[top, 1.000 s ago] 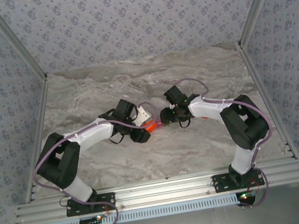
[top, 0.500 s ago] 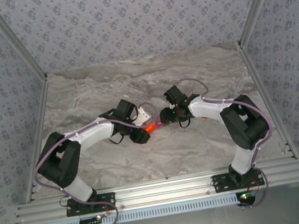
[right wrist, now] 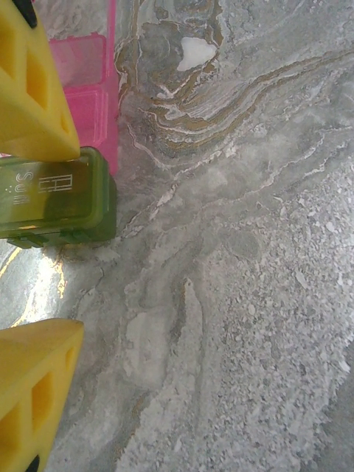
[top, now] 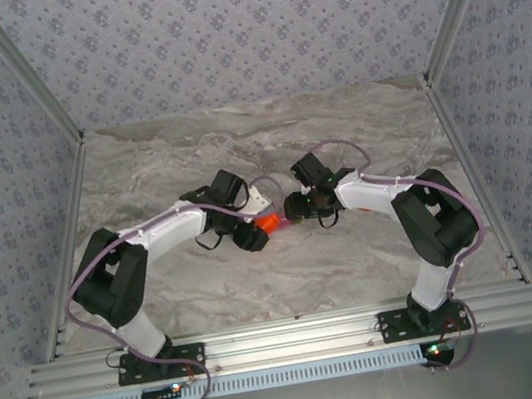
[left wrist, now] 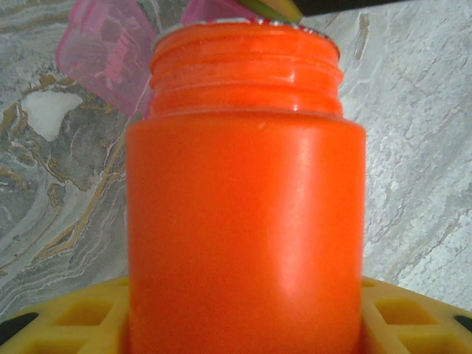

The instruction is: Sort the pills into containers

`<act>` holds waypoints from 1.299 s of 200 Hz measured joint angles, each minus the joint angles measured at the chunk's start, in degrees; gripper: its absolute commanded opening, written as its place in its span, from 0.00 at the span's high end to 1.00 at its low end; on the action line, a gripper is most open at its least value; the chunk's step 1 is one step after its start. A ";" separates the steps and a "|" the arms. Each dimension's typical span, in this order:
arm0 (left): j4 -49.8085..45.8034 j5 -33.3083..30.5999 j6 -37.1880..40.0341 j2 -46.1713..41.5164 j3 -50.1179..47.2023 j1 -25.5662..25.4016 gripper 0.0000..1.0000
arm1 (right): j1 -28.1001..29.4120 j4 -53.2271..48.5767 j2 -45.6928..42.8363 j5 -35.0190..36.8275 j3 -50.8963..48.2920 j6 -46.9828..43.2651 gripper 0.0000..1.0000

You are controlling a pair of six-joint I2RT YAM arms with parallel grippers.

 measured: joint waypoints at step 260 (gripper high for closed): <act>-8.55 -1.75 -0.02 4.59 6.82 0.00 1.00 | 0.00 0.39 0.00 -0.02 0.00 0.04 0.40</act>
